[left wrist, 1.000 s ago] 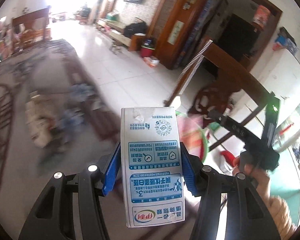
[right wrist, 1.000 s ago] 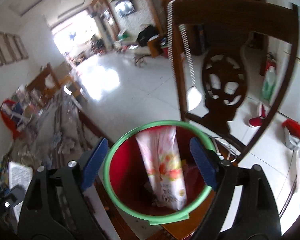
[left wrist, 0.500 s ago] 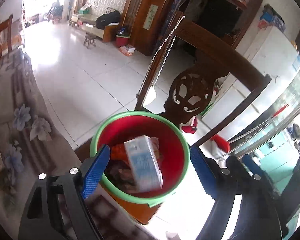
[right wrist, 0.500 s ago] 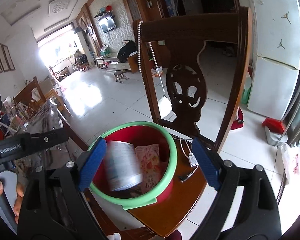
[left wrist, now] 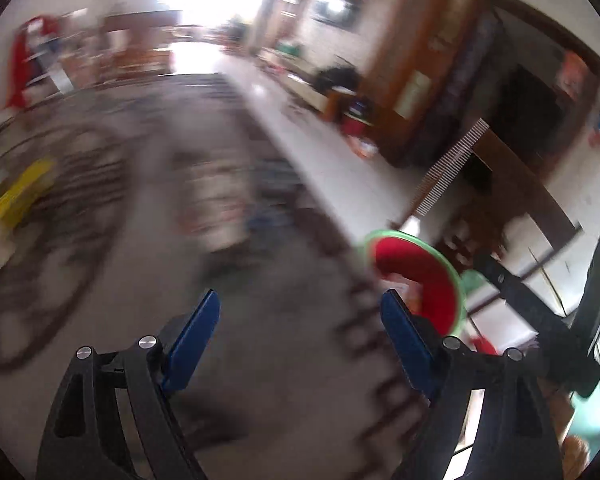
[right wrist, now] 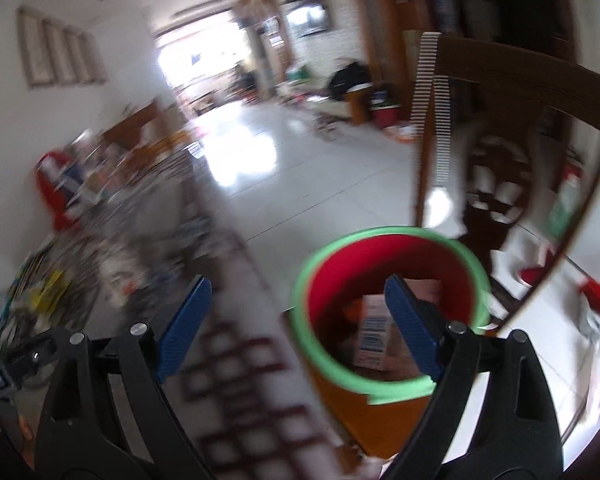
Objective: Collect trash
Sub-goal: 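Return to the table and grasp the crumpled paper wad with the right tool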
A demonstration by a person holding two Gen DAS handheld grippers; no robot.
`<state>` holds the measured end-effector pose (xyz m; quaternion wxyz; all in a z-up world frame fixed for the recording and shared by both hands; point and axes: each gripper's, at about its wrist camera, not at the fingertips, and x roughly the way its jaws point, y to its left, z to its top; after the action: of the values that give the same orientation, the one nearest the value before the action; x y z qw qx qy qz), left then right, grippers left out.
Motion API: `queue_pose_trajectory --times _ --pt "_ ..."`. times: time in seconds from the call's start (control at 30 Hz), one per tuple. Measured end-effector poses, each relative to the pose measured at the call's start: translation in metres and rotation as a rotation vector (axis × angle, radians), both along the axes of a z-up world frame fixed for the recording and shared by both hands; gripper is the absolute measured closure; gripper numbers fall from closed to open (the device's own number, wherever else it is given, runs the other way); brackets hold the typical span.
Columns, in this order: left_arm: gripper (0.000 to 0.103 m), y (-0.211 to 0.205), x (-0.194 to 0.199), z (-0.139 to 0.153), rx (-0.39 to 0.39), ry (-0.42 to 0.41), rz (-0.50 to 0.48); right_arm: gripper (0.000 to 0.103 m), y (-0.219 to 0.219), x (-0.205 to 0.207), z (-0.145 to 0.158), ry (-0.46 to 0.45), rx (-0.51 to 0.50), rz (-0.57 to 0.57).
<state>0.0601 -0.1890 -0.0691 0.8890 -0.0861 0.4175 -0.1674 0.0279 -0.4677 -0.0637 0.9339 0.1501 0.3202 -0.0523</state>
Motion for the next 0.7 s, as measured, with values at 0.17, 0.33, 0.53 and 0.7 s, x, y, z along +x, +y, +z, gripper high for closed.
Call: queue_pose_trajectory --times 0.17,0.33,0.53,0.7 --pt "0.024 0.079 -0.03 -0.009 0.046 0.014 0.173 0.014 0.068 0.048 0.002 0.048 0.002 0.239" --pt "0.024 0.144 -0.04 -0.018 0.055 0.034 0.307 0.014 0.127 0.11 -0.005 0.104 0.029 0.383" --pt "0.024 0.175 -0.046 -0.018 0.02 0.034 0.374 0.014 0.176 0.173 -0.029 0.237 0.034 0.423" --pt "0.024 0.174 -0.048 -0.014 0.027 0.019 0.365 0.015 0.193 0.196 -0.054 0.337 0.036 0.428"
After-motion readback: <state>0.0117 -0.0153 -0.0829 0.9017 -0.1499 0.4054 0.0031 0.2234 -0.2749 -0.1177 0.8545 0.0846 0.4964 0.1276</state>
